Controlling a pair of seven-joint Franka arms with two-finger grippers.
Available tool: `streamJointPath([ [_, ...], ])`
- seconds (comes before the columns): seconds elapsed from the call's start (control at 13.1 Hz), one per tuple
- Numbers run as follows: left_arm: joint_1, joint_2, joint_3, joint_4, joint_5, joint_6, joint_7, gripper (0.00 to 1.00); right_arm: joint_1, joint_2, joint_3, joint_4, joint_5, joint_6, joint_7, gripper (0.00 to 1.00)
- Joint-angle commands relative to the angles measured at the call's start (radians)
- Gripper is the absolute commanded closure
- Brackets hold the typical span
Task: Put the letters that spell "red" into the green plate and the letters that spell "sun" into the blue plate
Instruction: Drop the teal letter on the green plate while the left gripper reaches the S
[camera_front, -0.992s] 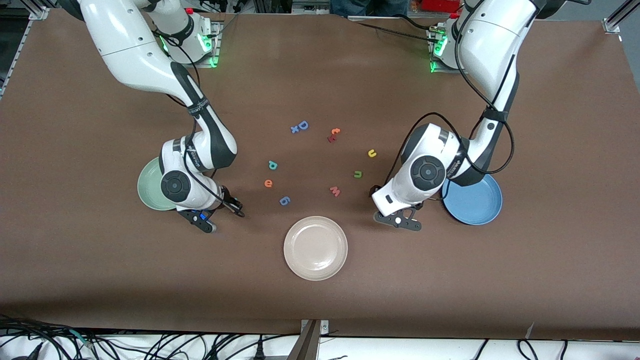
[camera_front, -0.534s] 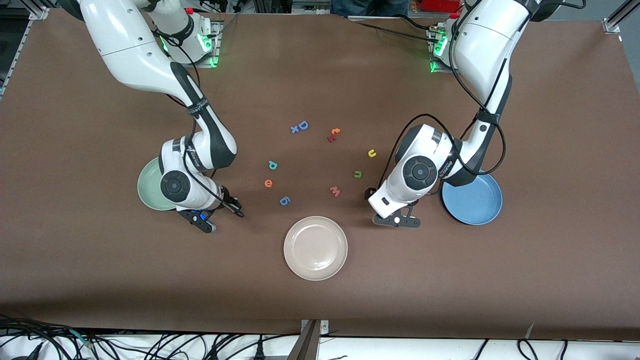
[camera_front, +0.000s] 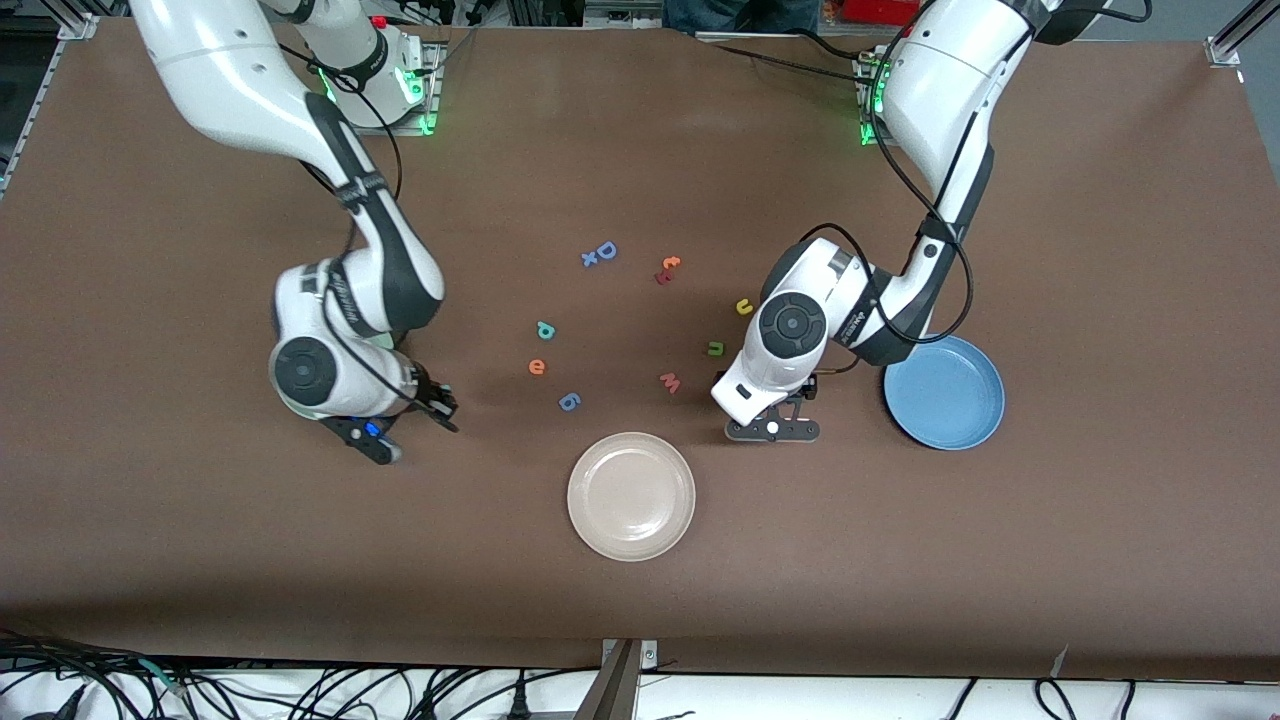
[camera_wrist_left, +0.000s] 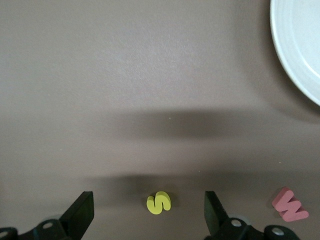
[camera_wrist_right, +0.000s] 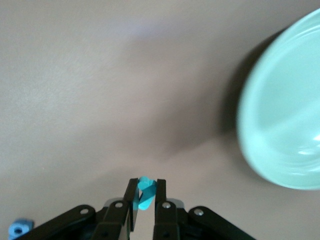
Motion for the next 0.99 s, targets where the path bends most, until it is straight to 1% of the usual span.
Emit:
streamJointPath([
  [0.0, -0.007, -0.007, 0.007, -0.023, 0.032, 0.021, -0.021, 0.02, -0.02, -0.051, -0.072, -0.02, 0.017, -0.112, -0.149, 1.0],
  [0.15, -0.005, -0.026, 0.006, -0.048, 0.032, 0.036, -0.021, 0.02, -0.022, -0.057, -0.152, -0.031, 0.018, -0.155, -0.267, 1.0],
  [0.31, -0.005, -0.047, 0.004, -0.093, 0.032, 0.085, -0.021, 0.02, -0.026, -0.047, -0.204, -0.04, 0.018, -0.158, -0.341, 1.0],
  [0.53, -0.007, -0.072, 0.004, -0.166, 0.032, 0.174, -0.022, 0.02, -0.072, 0.001, -0.206, -0.057, 0.017, -0.11, -0.416, 1.0],
  [0.69, -0.007, -0.082, 0.003, -0.181, 0.032, 0.182, -0.022, 0.02, -0.112, 0.039, -0.205, -0.062, 0.018, -0.074, -0.471, 1.0],
  [0.92, -0.005, -0.116, -0.006, -0.233, 0.034, 0.198, -0.022, 0.02, -0.114, 0.07, -0.205, -0.074, 0.018, -0.043, -0.478, 1.0],
])
